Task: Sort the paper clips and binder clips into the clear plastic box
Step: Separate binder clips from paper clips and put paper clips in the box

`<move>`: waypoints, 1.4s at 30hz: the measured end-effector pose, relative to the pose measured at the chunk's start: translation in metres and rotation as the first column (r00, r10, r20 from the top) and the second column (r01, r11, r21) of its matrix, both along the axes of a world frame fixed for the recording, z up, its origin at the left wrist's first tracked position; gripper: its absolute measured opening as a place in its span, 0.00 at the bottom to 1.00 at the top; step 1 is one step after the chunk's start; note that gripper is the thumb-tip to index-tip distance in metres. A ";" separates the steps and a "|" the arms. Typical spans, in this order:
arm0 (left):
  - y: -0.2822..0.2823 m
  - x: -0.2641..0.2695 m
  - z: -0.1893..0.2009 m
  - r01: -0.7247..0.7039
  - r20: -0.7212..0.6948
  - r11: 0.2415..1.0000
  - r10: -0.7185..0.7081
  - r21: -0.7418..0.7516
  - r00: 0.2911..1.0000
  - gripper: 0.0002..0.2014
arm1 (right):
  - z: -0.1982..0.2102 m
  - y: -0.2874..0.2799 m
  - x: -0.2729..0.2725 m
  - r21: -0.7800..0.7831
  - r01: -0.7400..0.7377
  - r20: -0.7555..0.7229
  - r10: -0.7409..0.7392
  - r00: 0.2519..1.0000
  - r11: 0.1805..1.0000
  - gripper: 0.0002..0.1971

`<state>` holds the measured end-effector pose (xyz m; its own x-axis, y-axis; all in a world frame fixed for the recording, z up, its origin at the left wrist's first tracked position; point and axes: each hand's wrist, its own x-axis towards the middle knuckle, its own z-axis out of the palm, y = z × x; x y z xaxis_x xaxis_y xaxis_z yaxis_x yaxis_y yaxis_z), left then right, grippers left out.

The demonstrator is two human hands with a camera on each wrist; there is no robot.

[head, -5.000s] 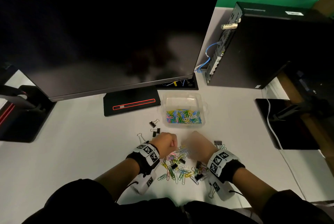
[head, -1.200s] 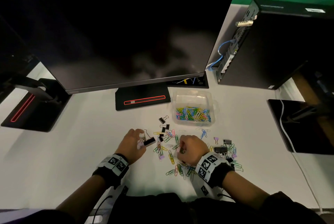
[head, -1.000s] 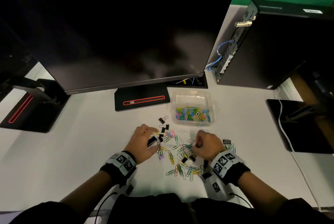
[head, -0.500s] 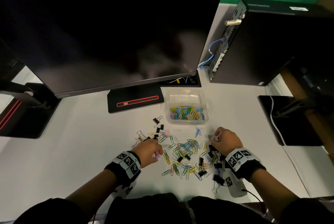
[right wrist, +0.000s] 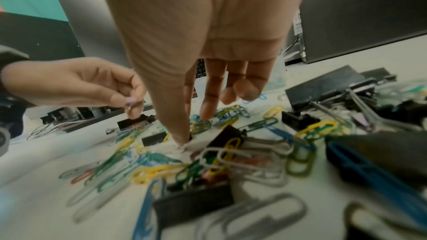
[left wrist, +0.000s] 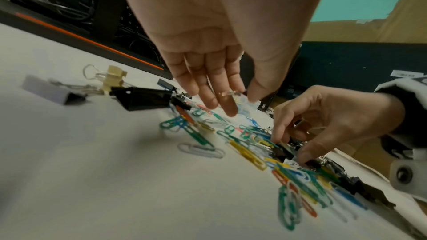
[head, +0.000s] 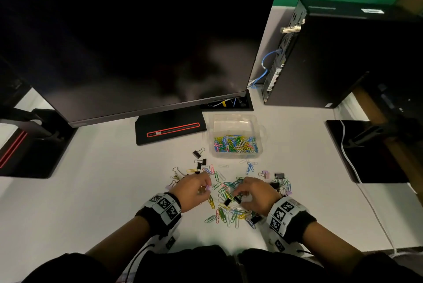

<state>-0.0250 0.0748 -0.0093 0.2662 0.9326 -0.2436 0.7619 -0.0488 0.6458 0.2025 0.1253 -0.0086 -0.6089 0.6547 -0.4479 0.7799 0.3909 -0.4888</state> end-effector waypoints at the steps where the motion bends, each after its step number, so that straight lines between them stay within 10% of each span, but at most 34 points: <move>1: 0.002 0.004 0.000 0.000 0.006 1.000 0.000 -0.014 1.000 0.07 | 0.000 -0.001 -0.001 0.005 0.006 0.002 -0.006 1.000 1.000 0.15; 17: 0.019 0.044 -0.016 0.309 -0.157 0.946 -0.321 -0.098 0.934 0.15 | 0.001 0.003 0.016 0.016 0.191 -0.069 -0.190 0.979 0.981 0.07; 30: 0.012 0.045 -0.018 0.294 -0.156 0.950 -0.307 -0.104 0.939 0.16 | -0.001 0.058 0.067 0.132 0.724 -0.029 -0.727 0.686 0.677 0.03; 42: 0.021 -0.014 -0.009 -0.118 -0.067 0.988 0.125 0.095 0.990 0.12 | -0.017 0.041 0.014 0.262 0.231 0.002 -0.240 0.971 0.937 0.24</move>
<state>-0.0385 0.0956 -0.0183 0.1345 0.9761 -0.1709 0.8106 -0.0092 0.5856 0.2161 0.1664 -0.0258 -0.4113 0.8730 -0.2620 0.8788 0.3035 -0.3683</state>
